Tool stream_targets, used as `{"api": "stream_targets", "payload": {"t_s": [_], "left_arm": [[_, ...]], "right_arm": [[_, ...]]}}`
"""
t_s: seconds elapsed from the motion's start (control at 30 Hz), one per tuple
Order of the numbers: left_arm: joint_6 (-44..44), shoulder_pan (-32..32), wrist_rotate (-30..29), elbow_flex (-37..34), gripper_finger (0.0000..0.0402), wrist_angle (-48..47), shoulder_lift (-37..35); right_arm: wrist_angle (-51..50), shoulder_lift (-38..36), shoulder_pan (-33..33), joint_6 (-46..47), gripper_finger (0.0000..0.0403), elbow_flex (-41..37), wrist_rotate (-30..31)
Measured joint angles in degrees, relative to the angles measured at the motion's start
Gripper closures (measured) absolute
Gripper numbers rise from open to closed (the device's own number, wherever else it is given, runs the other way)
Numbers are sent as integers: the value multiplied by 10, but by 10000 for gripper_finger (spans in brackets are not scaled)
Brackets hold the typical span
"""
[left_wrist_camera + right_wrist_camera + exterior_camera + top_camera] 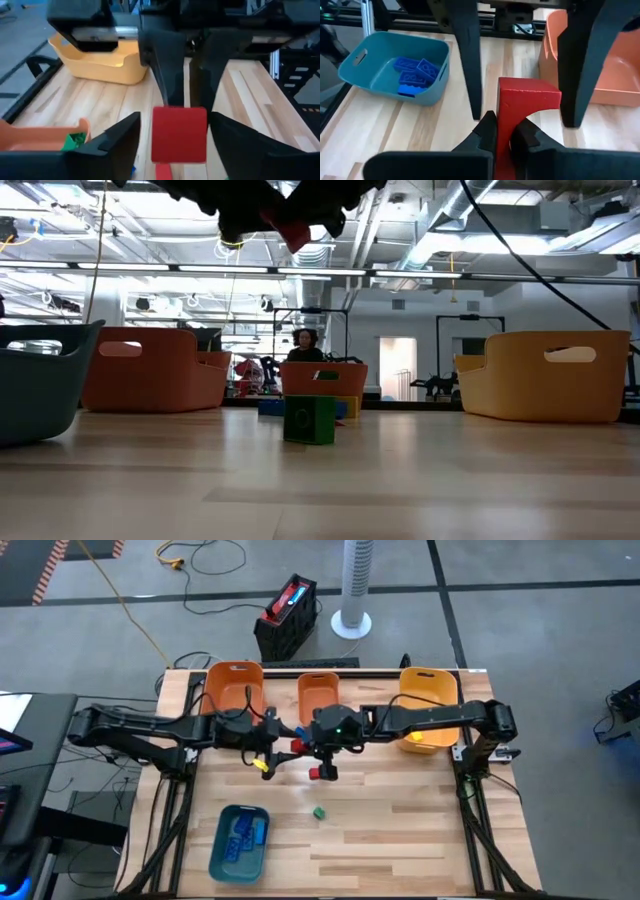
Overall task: Sort blocks
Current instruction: Put the red block into the left orange bin
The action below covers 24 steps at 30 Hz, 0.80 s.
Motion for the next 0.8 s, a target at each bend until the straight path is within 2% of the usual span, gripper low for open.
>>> {"api": "stream_targets", "payload": {"t_s": [0.2, 0.23, 0.37, 0.53, 0.7, 0.8], "left_arm": [[1, 0, 5, 0, 272, -4, 0], [1, 0, 5, 0, 279, -6, 0], [-12, 0, 4, 0, 279, -11, 0], [-46, 0, 3, 0, 279, -47, -2], [-69, 14, 4, 0, 279, -123, -24], [-106, 48, -20, 3, 279, -193, -41]], "right_arm": [[1, 0, 0, -3, 351, 0, -1], [0, 0, 0, -3, 345, 0, -1], [-5, 0, -3, 0, 311, 0, -1], [-30, -10, -19, 20, 241, 0, -15], [-73, -30, -40, 32, 164, 0, -15], [-97, -34, -53, 43, 140, 0, -14]]}}
